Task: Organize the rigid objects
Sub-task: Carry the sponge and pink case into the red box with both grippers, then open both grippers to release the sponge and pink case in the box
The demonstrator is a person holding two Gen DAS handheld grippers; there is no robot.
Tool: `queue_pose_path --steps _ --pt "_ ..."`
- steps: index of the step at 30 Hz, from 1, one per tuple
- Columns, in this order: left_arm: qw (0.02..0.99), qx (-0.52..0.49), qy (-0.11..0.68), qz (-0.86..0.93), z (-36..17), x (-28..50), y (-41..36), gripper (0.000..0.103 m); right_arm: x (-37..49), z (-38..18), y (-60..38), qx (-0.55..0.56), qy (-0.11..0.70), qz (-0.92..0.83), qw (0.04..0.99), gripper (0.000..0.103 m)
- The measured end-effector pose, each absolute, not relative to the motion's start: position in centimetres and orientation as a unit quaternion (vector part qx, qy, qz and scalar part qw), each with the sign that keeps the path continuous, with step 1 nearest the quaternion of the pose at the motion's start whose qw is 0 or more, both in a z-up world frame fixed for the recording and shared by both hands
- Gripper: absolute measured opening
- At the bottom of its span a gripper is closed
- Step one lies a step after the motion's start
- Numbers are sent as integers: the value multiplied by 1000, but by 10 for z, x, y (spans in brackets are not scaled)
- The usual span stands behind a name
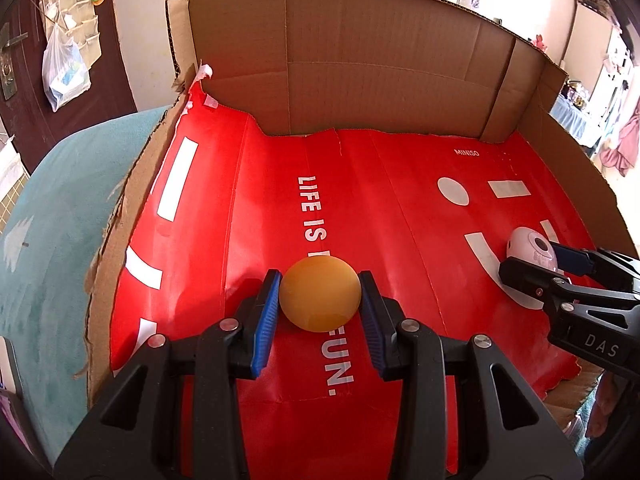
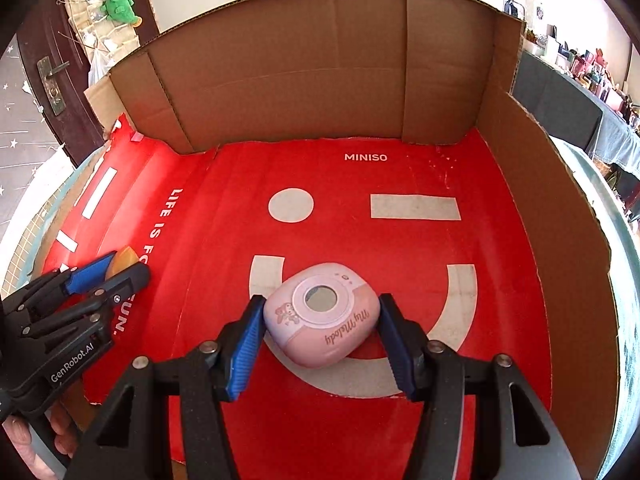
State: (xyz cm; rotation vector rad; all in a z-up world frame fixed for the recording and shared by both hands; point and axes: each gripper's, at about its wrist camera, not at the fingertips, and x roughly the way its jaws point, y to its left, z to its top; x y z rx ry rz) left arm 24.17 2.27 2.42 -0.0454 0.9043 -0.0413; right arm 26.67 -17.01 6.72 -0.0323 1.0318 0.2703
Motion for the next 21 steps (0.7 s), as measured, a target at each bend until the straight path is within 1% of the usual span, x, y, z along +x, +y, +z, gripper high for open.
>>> queue_pose_path --steps 5,7,8,11,15,18,20,21 --pt "899 -22 436 -20 24 242 23 37 266 67 -170 -13 492 129 861 59" --pt "899 -21 436 -21 24 241 22 39 267 68 -170 -12 493 129 861 59" --pt "899 -20 436 -24 25 241 22 44 267 68 -170 -12 493 129 860 59" --pt "899 -23 437 -33 25 240 20 55 267 67 -170 -12 493 129 861 59" --pt "900 -18 435 -34 27 238 20 63 266 68 -172 -8 493 131 860 59" --pt "900 -16 434 -35 29 236 19 65 264 70 -173 -3 489 135 862 60" --pt "901 -15 432 -35 31 234 17 66 261 74 -172 -5 481 135 866 65" --pt "902 -13 430 -35 33 232 17 66 260 76 -172 -5 476 136 869 67"
